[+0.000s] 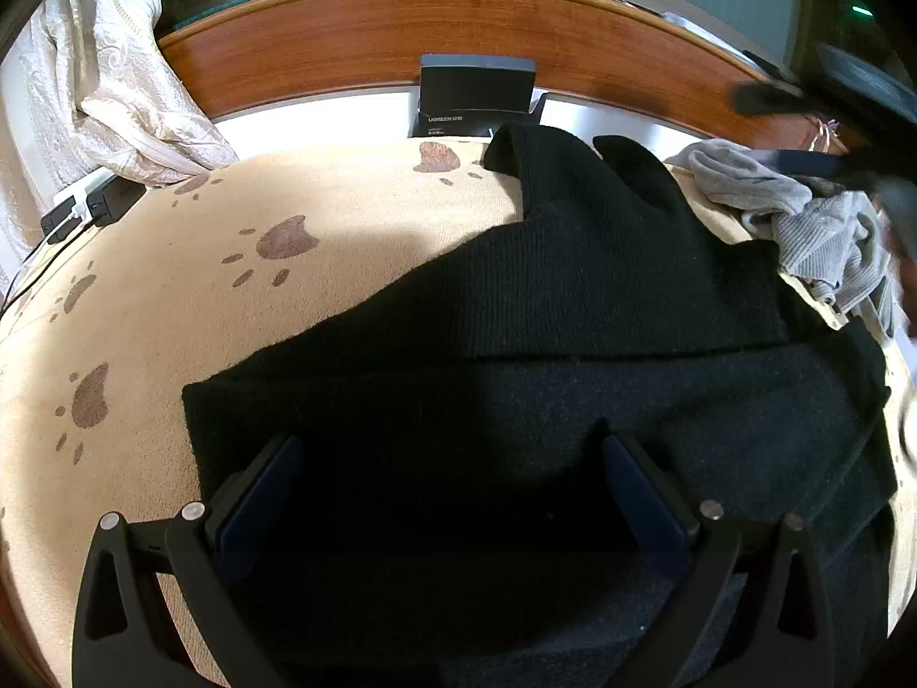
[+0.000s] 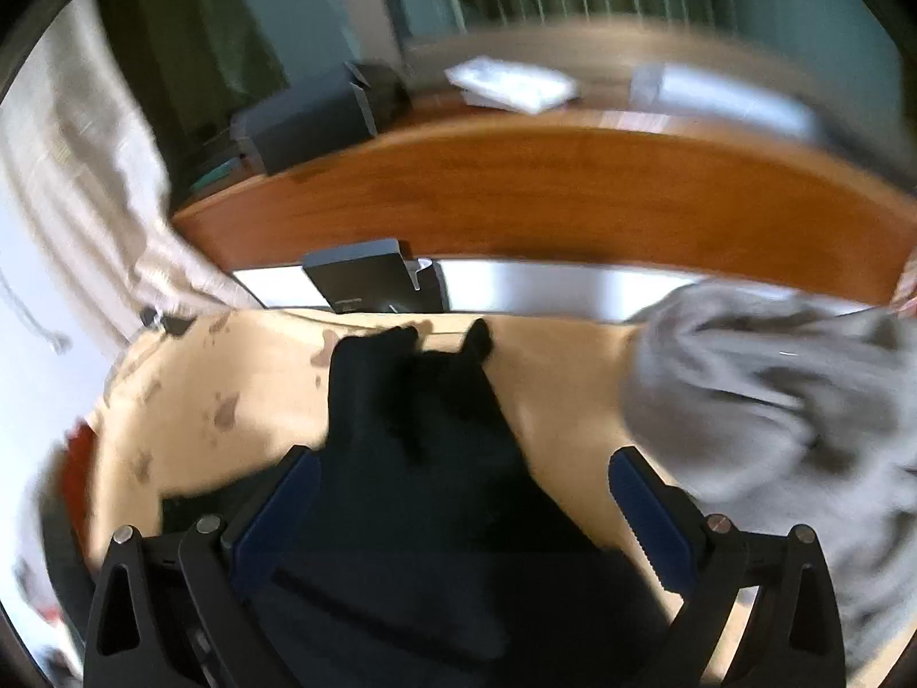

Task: Fold clothes
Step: 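Release the black sweater with the left gripper and lift the right gripper away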

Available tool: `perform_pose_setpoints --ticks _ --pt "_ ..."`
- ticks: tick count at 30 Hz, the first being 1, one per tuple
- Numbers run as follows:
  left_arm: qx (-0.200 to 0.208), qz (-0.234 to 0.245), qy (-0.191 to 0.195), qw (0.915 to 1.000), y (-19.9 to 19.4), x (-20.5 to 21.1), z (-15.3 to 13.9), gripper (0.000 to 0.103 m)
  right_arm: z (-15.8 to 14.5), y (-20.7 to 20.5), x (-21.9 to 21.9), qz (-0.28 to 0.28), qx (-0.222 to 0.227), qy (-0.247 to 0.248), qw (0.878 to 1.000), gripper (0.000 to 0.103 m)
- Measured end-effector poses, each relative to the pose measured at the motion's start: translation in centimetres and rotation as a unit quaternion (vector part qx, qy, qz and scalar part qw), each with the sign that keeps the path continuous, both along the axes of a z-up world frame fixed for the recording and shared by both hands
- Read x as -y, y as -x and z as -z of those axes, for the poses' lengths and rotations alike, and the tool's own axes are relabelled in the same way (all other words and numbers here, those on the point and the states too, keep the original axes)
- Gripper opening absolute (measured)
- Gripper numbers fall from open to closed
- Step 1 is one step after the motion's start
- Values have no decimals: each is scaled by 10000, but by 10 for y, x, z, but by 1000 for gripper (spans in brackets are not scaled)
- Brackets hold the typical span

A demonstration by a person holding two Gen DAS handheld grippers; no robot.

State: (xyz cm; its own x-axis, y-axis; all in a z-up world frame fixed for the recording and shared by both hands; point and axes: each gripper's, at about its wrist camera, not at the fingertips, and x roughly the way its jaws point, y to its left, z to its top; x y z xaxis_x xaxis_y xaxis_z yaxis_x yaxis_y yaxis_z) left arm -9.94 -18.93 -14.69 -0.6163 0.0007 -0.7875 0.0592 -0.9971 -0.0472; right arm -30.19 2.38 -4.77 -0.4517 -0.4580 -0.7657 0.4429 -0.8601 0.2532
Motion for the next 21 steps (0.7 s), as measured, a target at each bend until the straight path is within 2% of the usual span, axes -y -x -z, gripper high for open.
perform_pose_setpoints --ticks 4,7,8,9,12,14,18,19,21 --pt "0 -3 -2 10000 1 0 0 103 24 46 12 292 563 97 9979 101" --pt "0 -7 -4 10000 1 0 0 103 40 70 22 353 758 -68 9965 94" --pt "-1 -10 -3 10000 1 0 0 103 44 73 25 338 795 -85 9962 89" --pt "-1 -12 0 10000 1 0 0 103 47 77 29 297 823 -91 9961 78" --pt "-2 -16 4 10000 1 0 0 103 55 86 41 126 921 -178 9955 59" --pt "-3 -16 5 10000 1 0 0 103 62 91 50 2 1014 -289 9944 55" --pt "-3 -18 6 10000 1 -1 0 103 73 99 63 -126 1092 -432 9930 55" --pt "-3 -16 6 10000 1 0 0 103 74 101 65 -131 1076 -467 9930 52" --pt "-3 -15 7 10000 1 -1 0 103 76 102 66 -130 1044 -562 9929 15"
